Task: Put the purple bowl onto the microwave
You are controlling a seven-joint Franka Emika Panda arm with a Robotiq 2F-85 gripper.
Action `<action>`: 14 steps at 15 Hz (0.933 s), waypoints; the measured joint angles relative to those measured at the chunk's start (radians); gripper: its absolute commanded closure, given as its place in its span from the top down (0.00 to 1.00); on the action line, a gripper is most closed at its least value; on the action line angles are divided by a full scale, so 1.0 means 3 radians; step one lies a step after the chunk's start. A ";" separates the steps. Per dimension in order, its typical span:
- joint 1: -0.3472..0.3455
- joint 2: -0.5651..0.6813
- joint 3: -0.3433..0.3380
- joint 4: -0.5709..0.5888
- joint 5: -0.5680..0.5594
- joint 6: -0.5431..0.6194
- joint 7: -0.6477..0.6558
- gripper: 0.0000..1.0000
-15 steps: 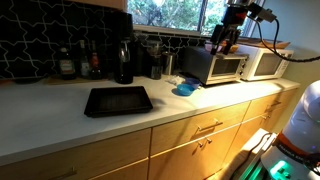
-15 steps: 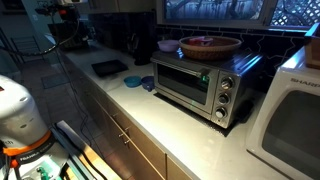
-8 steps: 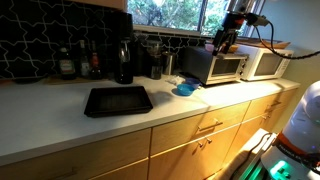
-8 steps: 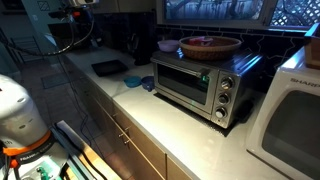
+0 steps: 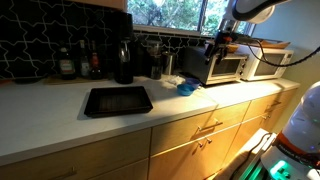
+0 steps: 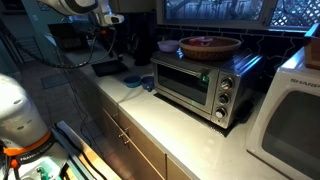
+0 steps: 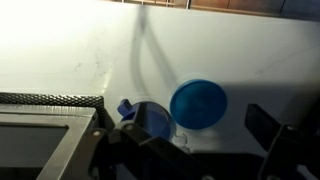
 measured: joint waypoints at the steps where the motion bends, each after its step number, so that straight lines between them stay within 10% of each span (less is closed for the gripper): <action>1: -0.0034 0.0077 -0.0001 -0.0022 0.0004 0.0099 0.0071 1.00; 14: -0.0172 0.0370 -0.0081 -0.0360 0.0217 0.0993 0.0383 1.00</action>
